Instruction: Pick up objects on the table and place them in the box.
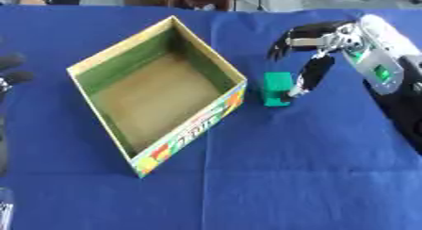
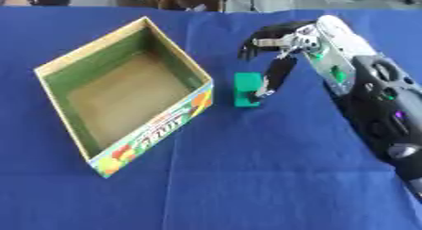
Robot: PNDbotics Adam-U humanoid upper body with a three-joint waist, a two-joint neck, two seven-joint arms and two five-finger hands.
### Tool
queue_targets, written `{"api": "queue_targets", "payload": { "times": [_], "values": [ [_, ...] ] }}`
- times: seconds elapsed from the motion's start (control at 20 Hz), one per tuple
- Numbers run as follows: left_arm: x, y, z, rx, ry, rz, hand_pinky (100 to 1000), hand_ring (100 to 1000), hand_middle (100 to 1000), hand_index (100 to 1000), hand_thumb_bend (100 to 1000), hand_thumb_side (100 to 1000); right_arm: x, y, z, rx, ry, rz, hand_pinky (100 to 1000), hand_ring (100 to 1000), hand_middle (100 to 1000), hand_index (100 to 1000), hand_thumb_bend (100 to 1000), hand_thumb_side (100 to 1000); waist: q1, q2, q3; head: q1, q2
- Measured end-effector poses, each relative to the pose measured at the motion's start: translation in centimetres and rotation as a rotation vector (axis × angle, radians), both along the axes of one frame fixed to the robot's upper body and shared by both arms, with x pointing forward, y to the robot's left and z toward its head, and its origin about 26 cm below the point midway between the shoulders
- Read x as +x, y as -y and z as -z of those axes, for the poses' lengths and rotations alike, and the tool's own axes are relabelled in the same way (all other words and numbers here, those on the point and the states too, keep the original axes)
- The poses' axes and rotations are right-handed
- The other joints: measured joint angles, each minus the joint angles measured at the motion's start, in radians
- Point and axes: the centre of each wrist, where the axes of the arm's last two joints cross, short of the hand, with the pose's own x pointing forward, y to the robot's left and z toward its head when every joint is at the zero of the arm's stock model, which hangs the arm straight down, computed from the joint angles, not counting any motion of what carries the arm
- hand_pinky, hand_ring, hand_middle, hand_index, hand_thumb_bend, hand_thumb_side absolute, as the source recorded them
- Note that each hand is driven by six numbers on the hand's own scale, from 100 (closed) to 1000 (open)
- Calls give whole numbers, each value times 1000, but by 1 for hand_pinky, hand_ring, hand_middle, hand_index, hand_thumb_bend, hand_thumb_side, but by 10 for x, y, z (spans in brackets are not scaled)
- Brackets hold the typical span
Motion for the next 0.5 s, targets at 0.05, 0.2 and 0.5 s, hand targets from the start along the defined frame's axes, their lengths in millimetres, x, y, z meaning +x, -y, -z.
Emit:
{"api": "queue_targets", "payload": {
  "times": [0.05,0.2,0.5],
  "values": [
    [0,0,0,0,-1,2,662,711,739,834,100,1000,1,0,0,-5,-5,0,827,836,719,846,592,352,0,0,1,-1,2],
    [0,1,0,1,-2,6,662,711,739,834,100,1000,3,1,2,-15,-18,1,827,836,719,846,592,352,0,0,1,-2,8],
    [0,1,0,1,-1,8,663,711,739,835,100,1000,4,0,4,-19,-28,-1,821,825,684,834,570,343,0,0,1,-3,9]
  ]
}}
